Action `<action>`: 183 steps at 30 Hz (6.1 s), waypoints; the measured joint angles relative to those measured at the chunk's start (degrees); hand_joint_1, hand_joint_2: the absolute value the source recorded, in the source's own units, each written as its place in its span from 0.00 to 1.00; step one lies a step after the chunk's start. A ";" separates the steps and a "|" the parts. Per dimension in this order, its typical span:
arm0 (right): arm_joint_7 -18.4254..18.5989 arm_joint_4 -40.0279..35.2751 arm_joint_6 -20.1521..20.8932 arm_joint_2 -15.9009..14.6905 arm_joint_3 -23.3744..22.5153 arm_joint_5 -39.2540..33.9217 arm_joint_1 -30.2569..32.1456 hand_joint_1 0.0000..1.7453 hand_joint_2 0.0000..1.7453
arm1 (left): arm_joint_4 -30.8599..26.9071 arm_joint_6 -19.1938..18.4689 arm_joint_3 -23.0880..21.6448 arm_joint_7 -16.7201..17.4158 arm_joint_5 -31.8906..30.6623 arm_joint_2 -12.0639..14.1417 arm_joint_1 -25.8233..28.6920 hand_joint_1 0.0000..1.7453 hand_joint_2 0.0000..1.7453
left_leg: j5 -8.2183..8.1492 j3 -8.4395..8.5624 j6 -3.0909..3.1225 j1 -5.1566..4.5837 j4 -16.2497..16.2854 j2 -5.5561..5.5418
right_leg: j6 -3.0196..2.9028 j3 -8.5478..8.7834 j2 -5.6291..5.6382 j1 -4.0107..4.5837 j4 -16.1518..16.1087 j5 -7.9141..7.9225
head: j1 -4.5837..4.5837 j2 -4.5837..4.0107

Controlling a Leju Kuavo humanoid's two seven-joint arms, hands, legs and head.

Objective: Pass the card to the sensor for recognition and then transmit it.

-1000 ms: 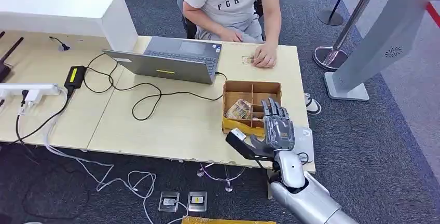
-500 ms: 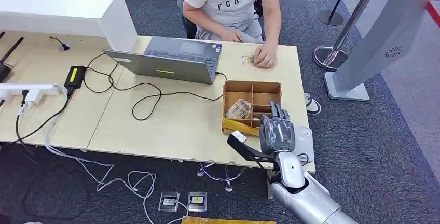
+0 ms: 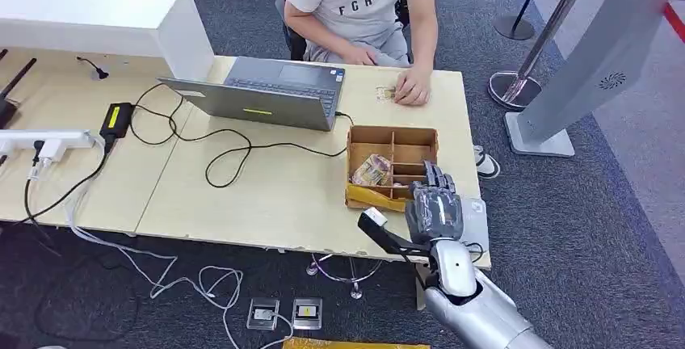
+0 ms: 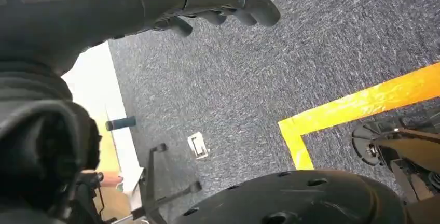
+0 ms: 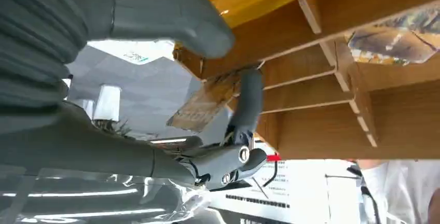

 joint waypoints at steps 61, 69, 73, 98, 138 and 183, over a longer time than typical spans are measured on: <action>0.96 0.76 0.13 0.63 -2.27 1.95 0.01 1.00 1.00 | 0.15 0.48 0.22 0.22 -1.75 -0.24 0.02 0.00 0.00 | 0.00 0.01 0.00 0.00 0.00 0.02 | 0.00 0.00 0.03 0.00 0.00 0.00 | 0.00 0.00; 1.31 1.49 -1.03 0.63 -2.32 1.75 0.00 1.00 1.00 | 0.15 0.83 0.26 0.61 -1.94 -0.22 0.03 0.00 0.00 | 0.00 0.01 0.00 0.00 0.00 0.02 | 0.00 0.00 0.03 0.00 0.00 0.00 | 0.00 0.00; 1.31 1.86 -1.31 0.63 -2.32 1.75 0.03 1.00 1.00 | 0.15 0.96 0.52 0.61 -2.03 -0.22 0.03 0.00 0.00 | 0.00 0.02 0.00 0.00 0.00 0.02 | 0.00 0.00 0.03 0.00 0.00 0.00 | 0.00 0.00; 1.59 -8.06 -1.62 0.55 -3.76 6.75 -1.36 1.00 1.00 | 0.15 0.94 1.09 0.57 -3.28 -0.31 0.11 0.00 0.00 | 0.00 0.02 0.00 0.00 0.00 0.05 | 0.00 0.00 0.06 0.00 0.00 0.00 | 0.00 0.00; 4.06 -4.13 -1.31 0.76 -8.00 10.43 -6.40 1.00 1.00 | 0.15 1.01 1.62 1.01 -1.77 -1.40 0.24 0.00 0.00 | 0.00 -0.01 0.00 0.00 0.00 0.03 | 0.00 0.00 0.04 0.00 0.01 0.00 | 0.00 0.00; 12.17 -6.60 8.57 -5.79 -11.40 7.15 -8.39 0.00 1.00 | 0.17 -1.64 2.54 1.84 -0.72 -1.73 0.63 0.00 0.00 | -0.01 0.02 0.00 -0.01 0.04 0.04 | 0.00 -0.06 0.06 -0.01 -0.02 0.01 | 0.00 0.00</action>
